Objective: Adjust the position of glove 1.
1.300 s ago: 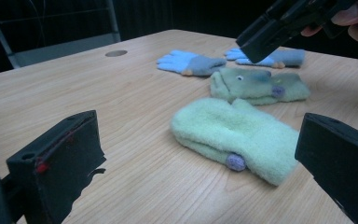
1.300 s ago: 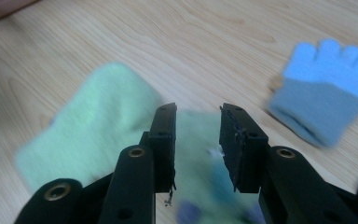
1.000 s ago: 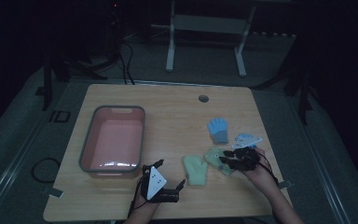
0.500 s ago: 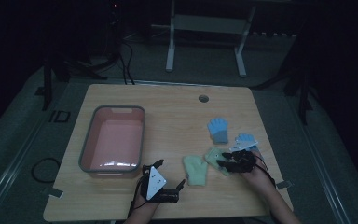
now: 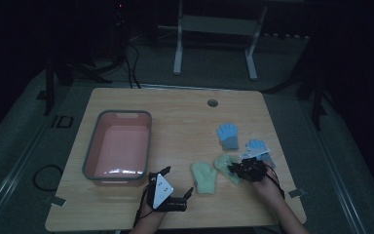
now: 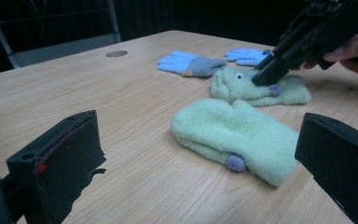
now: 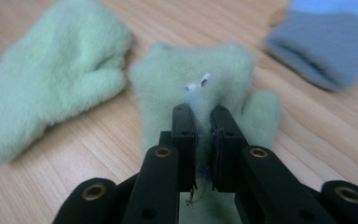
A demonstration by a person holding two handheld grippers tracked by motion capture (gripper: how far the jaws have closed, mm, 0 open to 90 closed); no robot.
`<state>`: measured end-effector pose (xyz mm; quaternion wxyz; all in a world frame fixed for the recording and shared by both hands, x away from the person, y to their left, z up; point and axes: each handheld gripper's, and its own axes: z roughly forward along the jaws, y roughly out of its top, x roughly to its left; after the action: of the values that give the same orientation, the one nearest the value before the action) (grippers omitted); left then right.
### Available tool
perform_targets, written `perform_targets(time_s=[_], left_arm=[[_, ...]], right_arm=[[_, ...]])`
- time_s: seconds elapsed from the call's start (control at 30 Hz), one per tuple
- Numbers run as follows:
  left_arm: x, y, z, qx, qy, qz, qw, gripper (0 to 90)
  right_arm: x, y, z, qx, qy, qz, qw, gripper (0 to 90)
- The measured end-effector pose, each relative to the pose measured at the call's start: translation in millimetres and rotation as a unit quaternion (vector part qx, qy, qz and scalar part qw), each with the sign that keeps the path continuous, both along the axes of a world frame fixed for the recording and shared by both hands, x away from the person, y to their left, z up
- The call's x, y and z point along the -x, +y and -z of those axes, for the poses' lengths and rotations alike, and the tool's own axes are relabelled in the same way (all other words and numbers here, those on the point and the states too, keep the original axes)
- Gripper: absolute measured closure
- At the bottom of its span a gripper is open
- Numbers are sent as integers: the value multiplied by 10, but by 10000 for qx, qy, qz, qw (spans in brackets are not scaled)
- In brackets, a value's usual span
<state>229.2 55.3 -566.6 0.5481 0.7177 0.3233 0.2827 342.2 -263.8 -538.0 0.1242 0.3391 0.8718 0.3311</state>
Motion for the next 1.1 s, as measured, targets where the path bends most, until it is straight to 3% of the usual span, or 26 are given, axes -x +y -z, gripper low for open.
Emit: perform_targets(time_s=[0.2,0.33,0.4,0.47,0.6,0.77,0.83,1.1], left_arm=[[4,2,1,4,-14,-21,10000,7],[7,0,1,2,-28,-35,10000,7],[9,0,2,7,-38,-36,10000,7],[11,0,2,-3,-45,-30,10000,7],[11,-3,1,-18,-48,-13,10000,7],[11,-9,1,-43,-53,-11,10000,7],[13,-10,1,-58,-64,-10,10000,7],[15,-16,1,-70,-70,-8,10000,8]], right_arm=[[172,59,-323,-66,-261,607,9978,828],[303,108,-541,-285,-411,1018,9935,828],[375,118,-612,-464,-408,1302,9896,828],[444,131,-634,-435,-464,1572,9855,829],[545,94,-596,-591,-393,2104,9750,829],[617,26,-472,-703,-252,2545,9642,828],[641,29,-405,-653,-244,2639,9620,828],[632,35,-177,-621,-73,2770,9588,826]])
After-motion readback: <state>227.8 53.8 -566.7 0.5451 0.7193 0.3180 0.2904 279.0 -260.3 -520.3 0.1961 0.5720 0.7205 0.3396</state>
